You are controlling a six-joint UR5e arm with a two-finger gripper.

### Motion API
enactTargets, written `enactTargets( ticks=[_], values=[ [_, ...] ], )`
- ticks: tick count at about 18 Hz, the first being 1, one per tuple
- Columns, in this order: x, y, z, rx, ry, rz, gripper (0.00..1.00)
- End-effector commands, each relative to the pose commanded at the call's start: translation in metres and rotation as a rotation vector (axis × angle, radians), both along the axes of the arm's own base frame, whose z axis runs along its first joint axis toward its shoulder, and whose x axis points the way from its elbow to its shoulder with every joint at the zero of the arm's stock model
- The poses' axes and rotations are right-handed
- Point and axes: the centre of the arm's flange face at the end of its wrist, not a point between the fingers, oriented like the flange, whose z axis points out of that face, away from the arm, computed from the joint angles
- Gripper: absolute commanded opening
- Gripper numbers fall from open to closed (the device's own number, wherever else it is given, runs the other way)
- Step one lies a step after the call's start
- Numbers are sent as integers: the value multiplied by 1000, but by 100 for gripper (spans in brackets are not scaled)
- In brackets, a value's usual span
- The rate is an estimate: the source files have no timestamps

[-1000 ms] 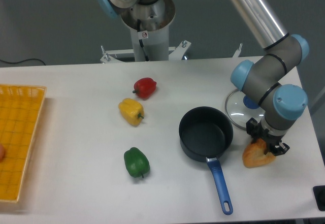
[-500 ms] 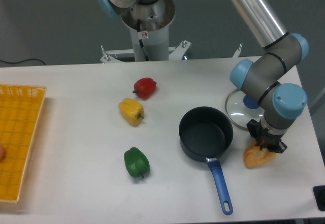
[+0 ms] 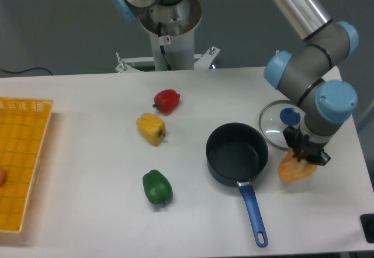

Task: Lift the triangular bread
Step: 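Lift the gripped bread up off the table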

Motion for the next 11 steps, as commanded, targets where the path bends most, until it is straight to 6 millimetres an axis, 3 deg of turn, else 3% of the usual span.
enactTargets(
  ticks=[6, 11],
  values=[
    [22, 3, 33, -2, -4, -15, 18],
    [26, -1, 45, -2, -6, -37, 18]
  ],
)
